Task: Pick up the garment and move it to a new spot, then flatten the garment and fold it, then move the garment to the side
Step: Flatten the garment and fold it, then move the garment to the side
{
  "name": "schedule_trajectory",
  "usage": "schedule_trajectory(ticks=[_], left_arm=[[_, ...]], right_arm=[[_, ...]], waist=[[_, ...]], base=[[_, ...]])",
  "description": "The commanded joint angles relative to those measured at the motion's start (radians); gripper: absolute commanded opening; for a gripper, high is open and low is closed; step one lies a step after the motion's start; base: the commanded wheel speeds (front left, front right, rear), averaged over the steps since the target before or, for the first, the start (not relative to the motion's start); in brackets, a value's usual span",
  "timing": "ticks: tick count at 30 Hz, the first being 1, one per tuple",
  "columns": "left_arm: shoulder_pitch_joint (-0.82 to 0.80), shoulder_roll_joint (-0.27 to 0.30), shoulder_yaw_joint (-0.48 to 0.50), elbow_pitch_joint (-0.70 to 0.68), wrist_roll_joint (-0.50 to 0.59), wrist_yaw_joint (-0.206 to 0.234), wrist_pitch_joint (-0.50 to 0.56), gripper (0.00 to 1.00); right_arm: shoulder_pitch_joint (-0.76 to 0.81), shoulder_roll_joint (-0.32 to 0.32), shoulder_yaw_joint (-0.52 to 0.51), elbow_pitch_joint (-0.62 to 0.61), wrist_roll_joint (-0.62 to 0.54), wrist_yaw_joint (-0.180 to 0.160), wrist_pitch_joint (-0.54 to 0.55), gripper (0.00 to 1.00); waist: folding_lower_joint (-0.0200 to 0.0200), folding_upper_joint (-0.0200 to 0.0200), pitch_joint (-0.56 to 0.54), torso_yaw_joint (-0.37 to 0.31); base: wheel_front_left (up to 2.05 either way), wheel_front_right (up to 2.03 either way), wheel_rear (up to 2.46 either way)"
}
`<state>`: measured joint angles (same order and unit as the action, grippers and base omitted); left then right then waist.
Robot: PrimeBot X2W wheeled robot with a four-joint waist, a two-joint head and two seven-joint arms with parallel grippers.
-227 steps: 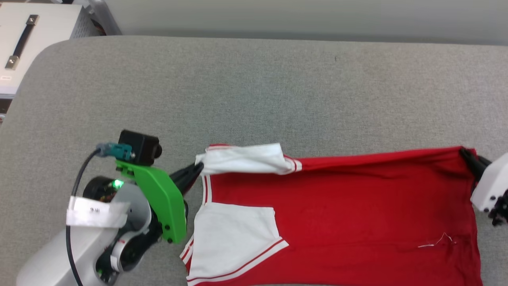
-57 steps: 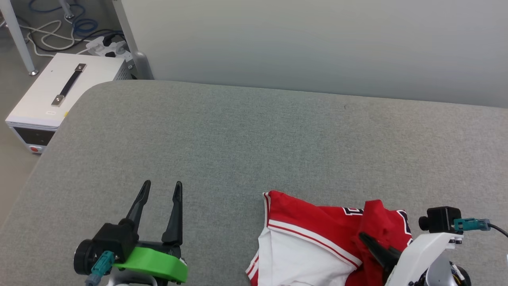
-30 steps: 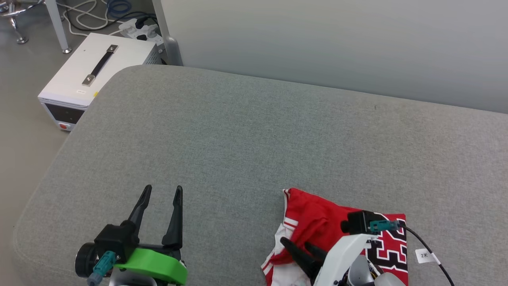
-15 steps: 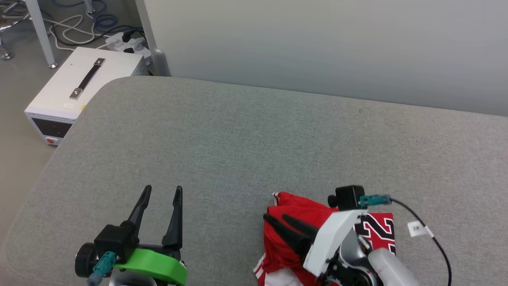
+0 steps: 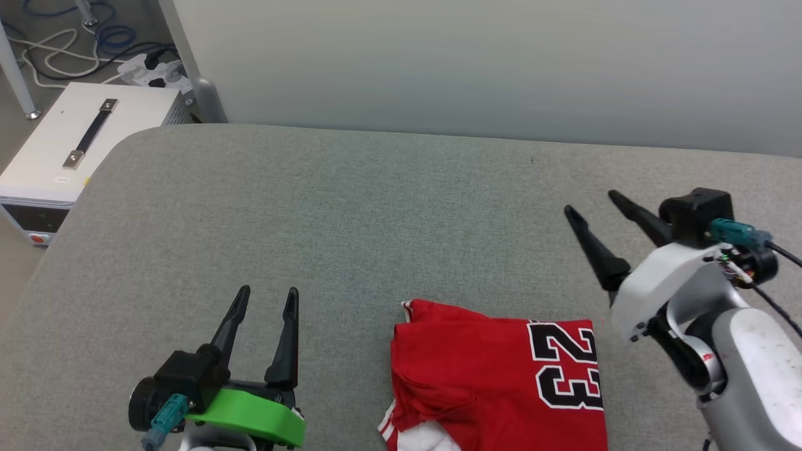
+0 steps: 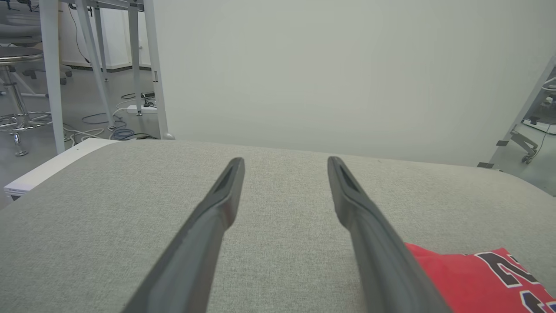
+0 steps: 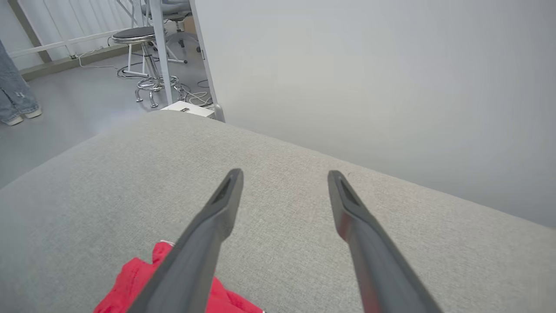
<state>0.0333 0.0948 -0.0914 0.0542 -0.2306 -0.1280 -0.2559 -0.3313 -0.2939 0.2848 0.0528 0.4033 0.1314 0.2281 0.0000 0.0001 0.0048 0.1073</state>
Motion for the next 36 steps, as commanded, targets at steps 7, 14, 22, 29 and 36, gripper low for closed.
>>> schedule_trajectory(ticks=[7,14,22,29,36], left_arm=[[-0.019,0.0,-0.012,-0.004,-0.017,-0.003,-0.006,1.0],[-0.001,0.005,-0.02,-0.003,-0.03,-0.003,-0.006,1.0],[0.022,-0.004,-0.025,0.0,-0.038,-0.003,-0.006,1.0],[0.025,-0.006,-0.034,0.01,-0.035,-0.003,-0.006,1.0],[0.017,-0.01,-0.033,0.013,-0.031,-0.003,-0.006,1.0]], right_arm=[[0.121,-0.055,-0.131,-0.035,-0.092,-0.001,-0.167,1.0],[0.288,0.039,-0.285,-0.07,-0.123,-0.001,-0.297,1.0],[0.391,0.144,-0.335,-0.08,-0.148,-0.001,-0.381,1.0],[0.409,0.166,-0.331,-0.073,-0.166,-0.001,-0.391,1.0],[0.403,0.17,-0.329,-0.069,-0.169,-0.001,-0.384,1.0]], waist=[[0.0,-0.0001,0.009,-0.038],[0.0,-0.0001,0.002,-0.062],[0.0,-0.0001,-0.003,-0.07],[0.0,-0.0001,-0.003,-0.06],[0.0,-0.0001,0.001,-0.049]], base=[[0.0,0.0,0.0],[0.0,0.0,0.0],[0.0,0.0,0.0],[0.0,0.0,0.0],[0.0,0.0,0.0]])
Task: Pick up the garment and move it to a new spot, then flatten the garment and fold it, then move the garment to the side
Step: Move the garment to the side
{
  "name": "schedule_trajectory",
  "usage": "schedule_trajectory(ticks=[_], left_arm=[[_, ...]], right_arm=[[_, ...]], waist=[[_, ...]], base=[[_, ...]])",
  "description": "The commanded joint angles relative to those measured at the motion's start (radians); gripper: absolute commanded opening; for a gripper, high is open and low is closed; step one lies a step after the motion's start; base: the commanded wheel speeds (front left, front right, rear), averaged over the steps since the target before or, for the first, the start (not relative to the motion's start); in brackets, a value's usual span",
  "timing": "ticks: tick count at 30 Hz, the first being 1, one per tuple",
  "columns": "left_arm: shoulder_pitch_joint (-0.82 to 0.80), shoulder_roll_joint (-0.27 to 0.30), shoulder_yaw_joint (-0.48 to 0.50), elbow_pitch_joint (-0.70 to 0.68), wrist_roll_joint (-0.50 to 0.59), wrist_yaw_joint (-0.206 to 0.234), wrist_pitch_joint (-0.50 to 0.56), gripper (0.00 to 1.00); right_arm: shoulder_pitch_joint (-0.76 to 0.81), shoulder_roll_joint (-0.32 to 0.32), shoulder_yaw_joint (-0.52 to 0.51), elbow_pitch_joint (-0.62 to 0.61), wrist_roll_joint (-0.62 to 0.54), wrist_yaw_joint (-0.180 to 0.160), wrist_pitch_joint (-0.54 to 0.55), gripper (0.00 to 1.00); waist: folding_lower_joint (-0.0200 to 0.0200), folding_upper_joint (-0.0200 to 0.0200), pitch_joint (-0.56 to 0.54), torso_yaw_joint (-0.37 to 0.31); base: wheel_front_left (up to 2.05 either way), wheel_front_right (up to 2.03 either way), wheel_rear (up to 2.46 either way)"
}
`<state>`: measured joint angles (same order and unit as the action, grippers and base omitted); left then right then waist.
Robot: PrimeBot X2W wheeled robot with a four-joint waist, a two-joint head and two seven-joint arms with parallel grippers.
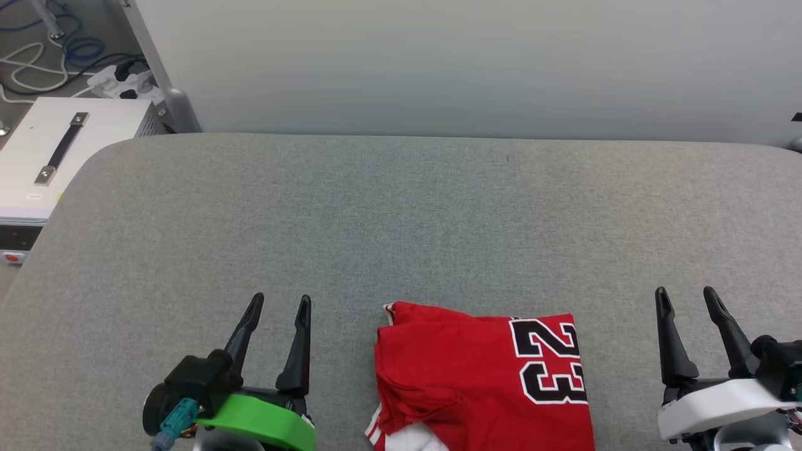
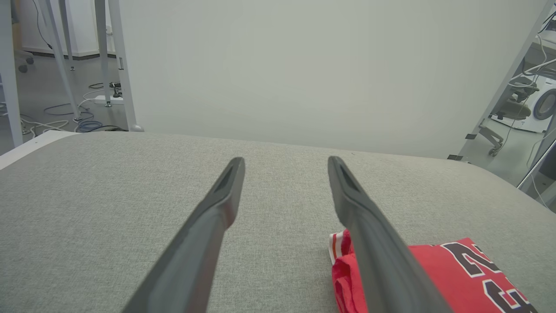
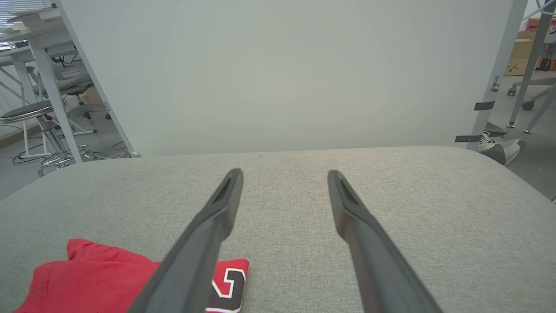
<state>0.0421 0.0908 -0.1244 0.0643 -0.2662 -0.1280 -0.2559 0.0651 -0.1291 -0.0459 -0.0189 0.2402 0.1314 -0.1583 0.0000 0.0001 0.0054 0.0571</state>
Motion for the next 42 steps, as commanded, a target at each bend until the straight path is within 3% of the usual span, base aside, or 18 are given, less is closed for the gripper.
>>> schedule_trajectory(ticks=[1,24,30,38,42], left_arm=[[0.008,-0.006,0.001,0.002,0.004,-0.003,-0.006,1.0],[0.001,-0.007,-0.001,0.008,0.008,-0.003,-0.006,1.0],[-0.004,-0.007,-0.003,0.008,0.008,-0.003,-0.006,1.0],[-0.025,-0.004,-0.02,0.005,0.01,-0.003,-0.006,1.0],[-0.041,-0.004,-0.03,0.007,0.012,-0.003,-0.006,1.0]], right_arm=[[0.006,0.005,0.004,0.003,-0.006,-0.001,0.005,1.0],[0.01,0.002,0.01,0.017,0.006,-0.001,0.062,1.0],[0.004,-0.014,0.03,-0.02,0.05,-0.001,0.27,1.0],[-0.033,0.008,0.032,-0.095,0.124,-0.001,0.81,1.0],[-0.064,0.022,0.028,-0.107,0.106,-0.001,1.01,1.0]], waist=[[0.0,-0.0001,0.001,0.001],[0.0,-0.0001,0.009,0.012],[0.0,-0.0001,0.019,0.017],[0.0,-0.0001,0.058,0.037],[0.0,-0.0001,0.083,0.059]], base=[[0.0,0.0,0.0],[0.0,0.0,0.0],[0.0,0.0,0.0],[0.0,0.0,0.0],[0.0,0.0,0.0]])
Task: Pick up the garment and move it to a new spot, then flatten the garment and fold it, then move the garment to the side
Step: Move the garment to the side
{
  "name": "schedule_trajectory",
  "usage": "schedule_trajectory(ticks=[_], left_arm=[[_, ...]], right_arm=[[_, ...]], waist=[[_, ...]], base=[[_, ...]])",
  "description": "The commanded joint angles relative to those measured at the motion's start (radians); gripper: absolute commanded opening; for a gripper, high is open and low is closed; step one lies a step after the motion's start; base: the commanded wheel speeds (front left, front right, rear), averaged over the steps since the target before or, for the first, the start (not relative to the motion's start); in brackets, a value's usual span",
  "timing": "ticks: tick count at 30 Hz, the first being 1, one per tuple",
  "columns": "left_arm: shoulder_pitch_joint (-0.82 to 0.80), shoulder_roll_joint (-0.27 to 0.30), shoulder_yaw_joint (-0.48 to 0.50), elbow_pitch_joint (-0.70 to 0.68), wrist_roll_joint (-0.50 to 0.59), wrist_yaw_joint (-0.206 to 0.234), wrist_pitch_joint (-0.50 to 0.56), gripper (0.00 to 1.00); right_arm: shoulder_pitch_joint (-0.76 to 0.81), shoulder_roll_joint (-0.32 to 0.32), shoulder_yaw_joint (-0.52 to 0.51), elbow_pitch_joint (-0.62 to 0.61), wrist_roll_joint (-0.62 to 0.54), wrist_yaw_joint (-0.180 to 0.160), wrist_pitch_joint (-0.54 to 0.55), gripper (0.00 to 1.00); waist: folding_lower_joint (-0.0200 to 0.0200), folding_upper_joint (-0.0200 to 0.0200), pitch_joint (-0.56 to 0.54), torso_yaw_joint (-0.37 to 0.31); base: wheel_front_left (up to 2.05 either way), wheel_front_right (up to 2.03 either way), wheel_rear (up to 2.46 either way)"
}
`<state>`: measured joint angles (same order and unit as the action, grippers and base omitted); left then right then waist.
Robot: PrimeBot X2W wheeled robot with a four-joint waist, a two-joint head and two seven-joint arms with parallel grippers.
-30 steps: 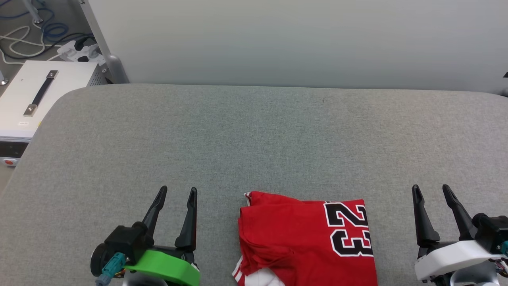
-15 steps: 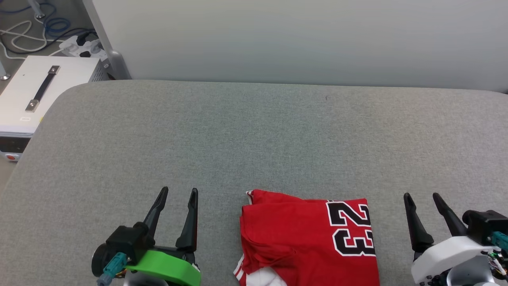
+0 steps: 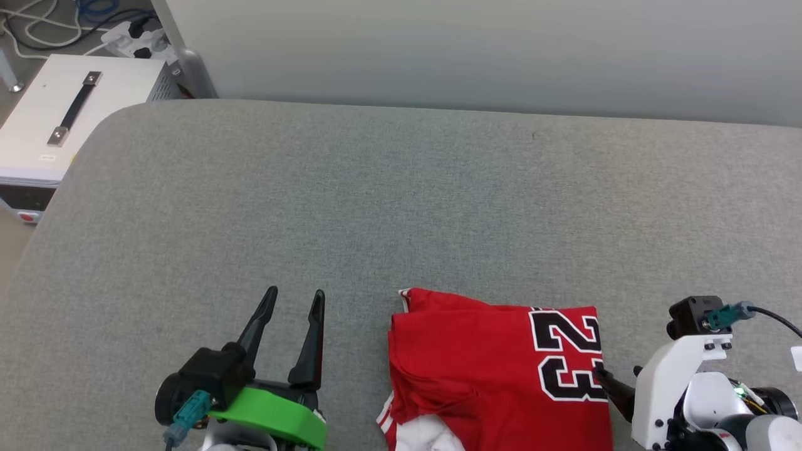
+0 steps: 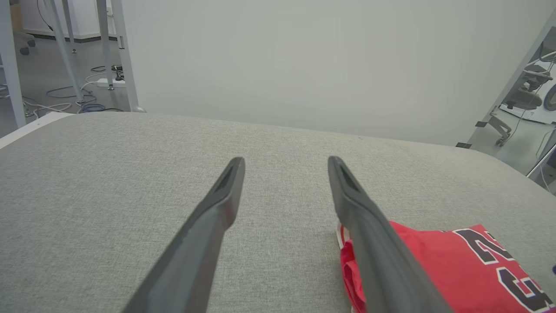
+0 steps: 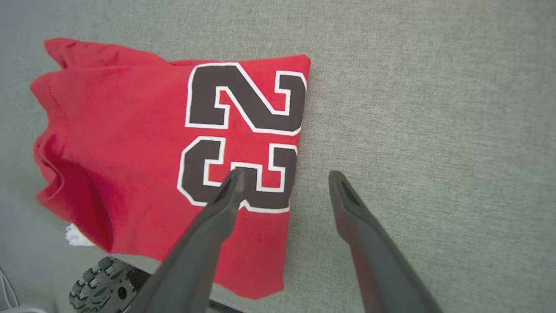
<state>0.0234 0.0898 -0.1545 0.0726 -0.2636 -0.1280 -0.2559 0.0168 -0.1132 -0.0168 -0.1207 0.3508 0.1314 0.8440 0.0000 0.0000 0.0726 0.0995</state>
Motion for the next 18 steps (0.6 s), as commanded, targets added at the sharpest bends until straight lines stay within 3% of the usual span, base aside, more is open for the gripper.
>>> schedule_trajectory(ticks=[1,6,18], left_arm=[[-0.026,-0.003,-0.002,-0.001,0.009,-0.003,-0.006,1.0],[-0.04,-0.006,-0.008,0.002,0.009,-0.003,-0.006,1.0],[-0.068,-0.006,-0.012,-0.001,0.01,-0.003,-0.006,1.0]], right_arm=[[-0.024,0.012,-0.008,-0.003,-0.011,-0.001,0.034,1.0],[-0.054,0.041,-0.032,0.037,-0.053,-0.001,0.117,1.0],[-0.073,0.06,0.016,0.169,-0.072,-0.001,0.111,1.0]], waist=[[0.0,0.0,0.021,0.022],[0.0,0.0,0.047,0.051],[0.0,0.0,0.094,0.079]], base=[[0.0,0.0,0.0],[0.0,0.0,0.0],[0.0,0.0,0.0]])
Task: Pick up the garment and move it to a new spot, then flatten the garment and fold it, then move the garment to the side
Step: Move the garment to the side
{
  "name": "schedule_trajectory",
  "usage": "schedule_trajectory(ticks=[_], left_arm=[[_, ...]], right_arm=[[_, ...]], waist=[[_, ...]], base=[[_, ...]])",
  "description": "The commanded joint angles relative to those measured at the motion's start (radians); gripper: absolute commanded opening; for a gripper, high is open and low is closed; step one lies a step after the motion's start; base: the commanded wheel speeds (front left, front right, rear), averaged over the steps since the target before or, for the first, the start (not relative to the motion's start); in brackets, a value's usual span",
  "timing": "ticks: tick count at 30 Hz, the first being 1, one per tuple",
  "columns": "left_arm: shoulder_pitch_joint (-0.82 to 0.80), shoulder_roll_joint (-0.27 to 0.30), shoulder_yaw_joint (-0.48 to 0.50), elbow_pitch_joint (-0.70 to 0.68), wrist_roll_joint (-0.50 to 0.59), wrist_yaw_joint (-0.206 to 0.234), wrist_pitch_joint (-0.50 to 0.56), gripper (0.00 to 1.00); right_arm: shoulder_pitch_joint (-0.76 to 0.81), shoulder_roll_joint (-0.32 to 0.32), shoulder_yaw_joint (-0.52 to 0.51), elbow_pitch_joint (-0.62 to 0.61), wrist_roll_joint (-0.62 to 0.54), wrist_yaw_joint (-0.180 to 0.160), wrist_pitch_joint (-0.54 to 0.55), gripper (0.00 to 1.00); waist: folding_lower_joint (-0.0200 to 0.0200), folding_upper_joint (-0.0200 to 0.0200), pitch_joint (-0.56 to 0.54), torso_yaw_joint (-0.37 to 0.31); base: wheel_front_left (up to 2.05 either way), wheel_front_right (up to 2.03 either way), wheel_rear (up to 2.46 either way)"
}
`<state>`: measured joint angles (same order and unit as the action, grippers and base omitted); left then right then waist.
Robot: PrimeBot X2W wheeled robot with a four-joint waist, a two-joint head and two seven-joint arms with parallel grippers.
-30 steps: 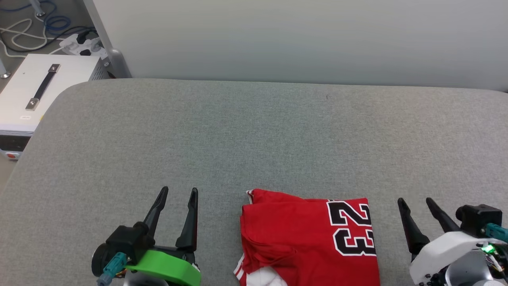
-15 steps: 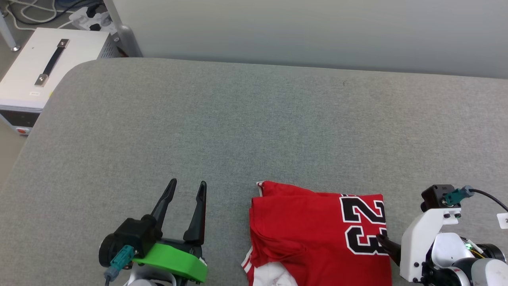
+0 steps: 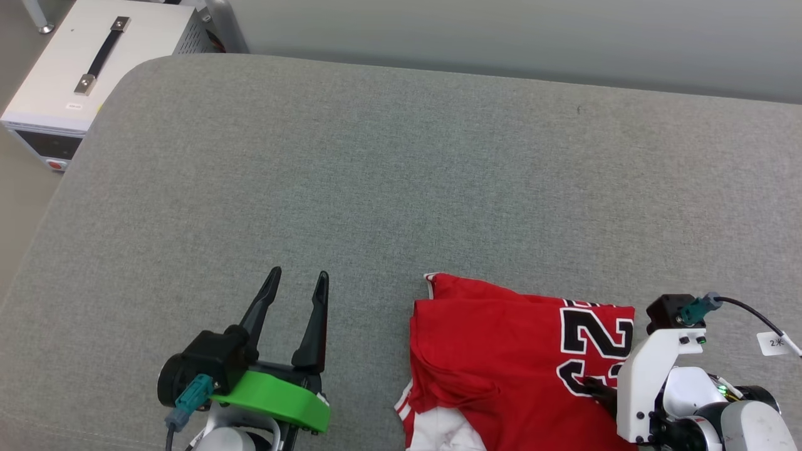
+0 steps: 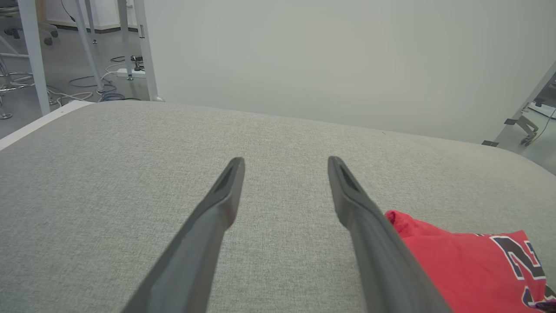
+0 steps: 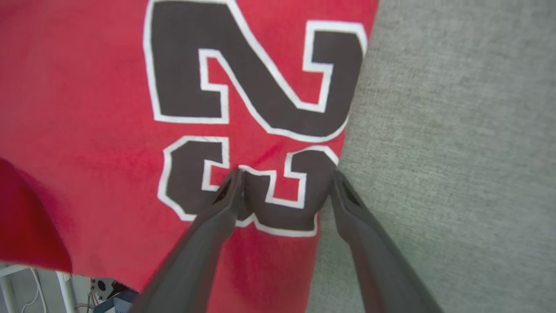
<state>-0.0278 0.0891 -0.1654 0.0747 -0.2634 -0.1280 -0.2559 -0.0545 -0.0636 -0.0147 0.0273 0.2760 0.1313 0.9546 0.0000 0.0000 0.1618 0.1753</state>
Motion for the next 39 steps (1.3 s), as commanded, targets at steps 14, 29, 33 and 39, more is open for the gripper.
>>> schedule_trajectory(ticks=[14,29,33,39], left_arm=[[-0.019,-0.002,-0.004,0.006,0.008,-0.003,-0.006,1.0],[-0.069,0.035,-0.063,-0.033,0.023,-0.003,-0.006,1.0],[-0.106,0.057,-0.091,-0.046,0.031,-0.003,-0.006,1.0],[-0.161,0.1,-0.134,-0.068,0.04,-0.003,-0.006,1.0]], right_arm=[[-0.058,-0.115,0.148,0.034,-0.019,-0.001,-0.142,0.0],[-0.18,-0.558,0.228,-0.038,-0.042,-0.001,-0.242,0.0],[-0.228,-0.637,0.225,-0.003,-0.048,-0.001,-0.308,0.0],[-0.311,-0.732,0.223,0.111,-0.054,-0.001,-0.437,0.0]], waist=[[0.0,0.0,-0.011,-0.044],[0.0,0.0,0.096,-0.27],[0.0,0.0,0.158,-0.329],[0.0,0.0,0.244,-0.396]], base=[[0.0,0.0,0.0],[0.0,0.0,0.0],[0.0,0.0,0.0],[0.0,0.0,0.0]])
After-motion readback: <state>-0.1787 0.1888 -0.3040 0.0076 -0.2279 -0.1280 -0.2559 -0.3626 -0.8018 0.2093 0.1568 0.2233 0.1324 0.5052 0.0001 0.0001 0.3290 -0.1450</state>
